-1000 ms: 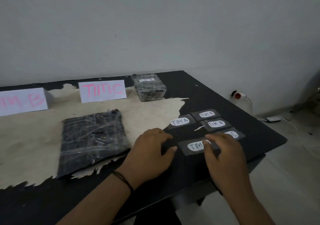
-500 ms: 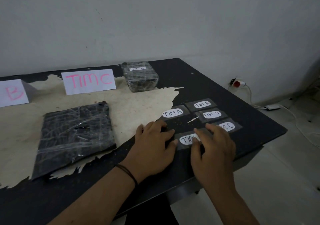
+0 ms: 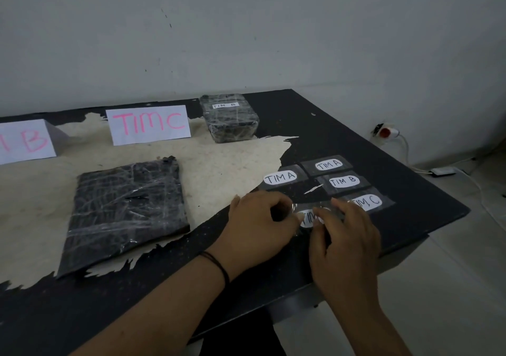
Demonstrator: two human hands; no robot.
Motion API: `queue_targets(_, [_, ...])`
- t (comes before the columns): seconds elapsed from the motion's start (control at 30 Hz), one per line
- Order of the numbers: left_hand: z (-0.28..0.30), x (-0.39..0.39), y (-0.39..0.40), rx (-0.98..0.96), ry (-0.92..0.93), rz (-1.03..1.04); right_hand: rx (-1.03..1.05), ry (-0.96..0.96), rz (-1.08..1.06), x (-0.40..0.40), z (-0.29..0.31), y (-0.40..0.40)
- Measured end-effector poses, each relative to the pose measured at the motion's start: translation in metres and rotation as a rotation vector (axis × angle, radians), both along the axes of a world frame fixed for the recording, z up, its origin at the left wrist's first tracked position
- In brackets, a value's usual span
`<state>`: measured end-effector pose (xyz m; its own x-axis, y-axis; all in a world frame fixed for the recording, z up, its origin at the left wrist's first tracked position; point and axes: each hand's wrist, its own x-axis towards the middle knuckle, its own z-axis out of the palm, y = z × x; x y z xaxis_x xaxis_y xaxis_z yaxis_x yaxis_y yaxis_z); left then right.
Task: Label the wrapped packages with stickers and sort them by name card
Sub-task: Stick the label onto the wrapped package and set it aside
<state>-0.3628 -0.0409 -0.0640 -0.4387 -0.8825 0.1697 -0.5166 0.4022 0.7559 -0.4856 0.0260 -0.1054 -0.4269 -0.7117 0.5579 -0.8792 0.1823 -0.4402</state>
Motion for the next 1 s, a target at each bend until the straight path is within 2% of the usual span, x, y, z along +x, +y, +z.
queue_targets(0.13, [0.002, -0.005, 0.002, 0.097, 0.058, 0.044, -0.031, -0.001, 0.025, -0.001, 0.0, 0.001])
queue_targets(0.37, [0.001, -0.01, 0.005, 0.141, 0.2, 0.106, -0.073, -0.095, 0.058, 0.001, 0.002, 0.003])
queue_targets(0.53, [0.002, -0.011, 0.008, 0.13, 0.289, 0.105, -0.114, -0.263, 0.033, 0.002, 0.007, 0.006])
queue_targets(0.67, [0.003, -0.006, 0.008, 0.096, 0.34, 0.122, -0.071, -0.473, 0.034, -0.001, 0.019, 0.012])
queue_targets(0.8, [0.011, 0.008, -0.002, 0.057, 0.426, 0.156, -0.049, -0.598, 0.031, -0.001, 0.03, 0.014])
queue_targets(0.9, [0.02, 0.026, -0.006, 0.028, 0.436, 0.13, -0.057, -0.69, 0.085, 0.002, 0.044, 0.012])
queue_targets(1.0, [0.032, 0.051, -0.009, 0.001, 0.458, 0.115, 0.051, -0.847, 0.222, 0.007, 0.062, 0.0])
